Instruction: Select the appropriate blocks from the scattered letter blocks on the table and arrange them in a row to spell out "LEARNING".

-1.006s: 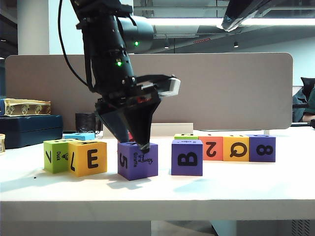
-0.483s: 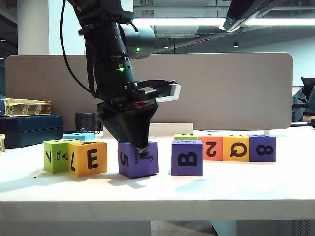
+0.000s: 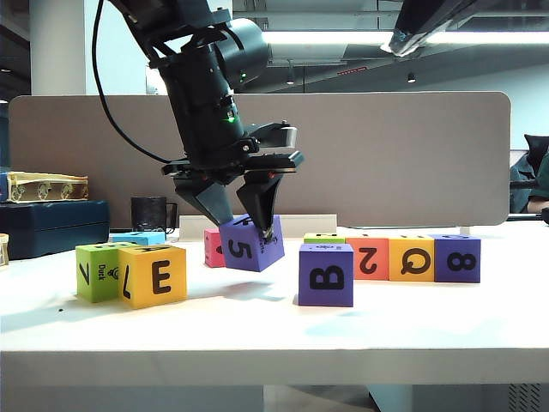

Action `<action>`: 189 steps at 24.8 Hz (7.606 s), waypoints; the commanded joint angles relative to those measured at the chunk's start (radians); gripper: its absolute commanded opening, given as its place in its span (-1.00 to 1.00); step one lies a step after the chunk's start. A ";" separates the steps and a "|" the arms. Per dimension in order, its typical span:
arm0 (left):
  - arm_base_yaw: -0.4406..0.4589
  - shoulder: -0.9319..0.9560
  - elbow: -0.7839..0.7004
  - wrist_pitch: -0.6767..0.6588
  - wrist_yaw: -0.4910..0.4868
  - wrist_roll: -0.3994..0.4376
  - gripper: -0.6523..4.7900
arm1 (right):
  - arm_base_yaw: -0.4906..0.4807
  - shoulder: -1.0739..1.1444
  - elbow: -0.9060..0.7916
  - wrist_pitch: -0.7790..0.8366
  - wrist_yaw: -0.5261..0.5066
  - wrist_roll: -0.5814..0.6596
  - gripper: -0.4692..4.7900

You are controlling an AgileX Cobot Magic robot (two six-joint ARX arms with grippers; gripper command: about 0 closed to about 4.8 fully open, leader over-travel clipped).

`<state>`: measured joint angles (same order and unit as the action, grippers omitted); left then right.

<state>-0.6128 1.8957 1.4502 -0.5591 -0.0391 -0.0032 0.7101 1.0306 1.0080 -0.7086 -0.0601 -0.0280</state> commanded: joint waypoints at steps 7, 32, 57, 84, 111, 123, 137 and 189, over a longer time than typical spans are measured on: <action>0.030 0.077 0.132 -0.016 0.043 -0.141 0.13 | 0.000 -0.001 0.006 0.008 0.002 -0.003 -0.83; 0.064 0.156 0.291 -0.090 0.075 -0.151 0.63 | 0.001 -0.001 0.006 0.001 0.002 -0.002 -0.83; 0.131 0.216 0.343 -0.276 0.092 -0.012 -0.59 | 0.001 -0.001 0.006 0.002 0.003 -0.002 -0.83; 0.125 0.217 0.352 -0.482 0.139 0.016 -0.70 | 0.001 -0.001 0.006 0.005 0.017 -0.003 -0.83; 0.031 0.263 0.350 -0.269 0.170 0.011 -0.78 | 0.001 -0.001 0.006 0.003 0.018 -0.003 -0.83; 0.032 0.269 0.350 -0.188 0.152 0.010 -0.78 | 0.001 -0.001 0.006 0.011 0.018 -0.003 -0.83; 0.033 0.207 0.357 -0.423 0.140 0.060 -0.78 | 0.001 -0.001 0.006 0.008 0.018 -0.002 -0.83; 0.093 0.256 0.386 -0.212 -0.085 0.130 -0.78 | 0.001 -0.001 0.006 0.002 0.025 -0.002 -0.83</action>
<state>-0.5224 2.1689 1.8191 -0.7319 -0.0917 0.0971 0.7101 1.0317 1.0080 -0.7158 -0.0372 -0.0280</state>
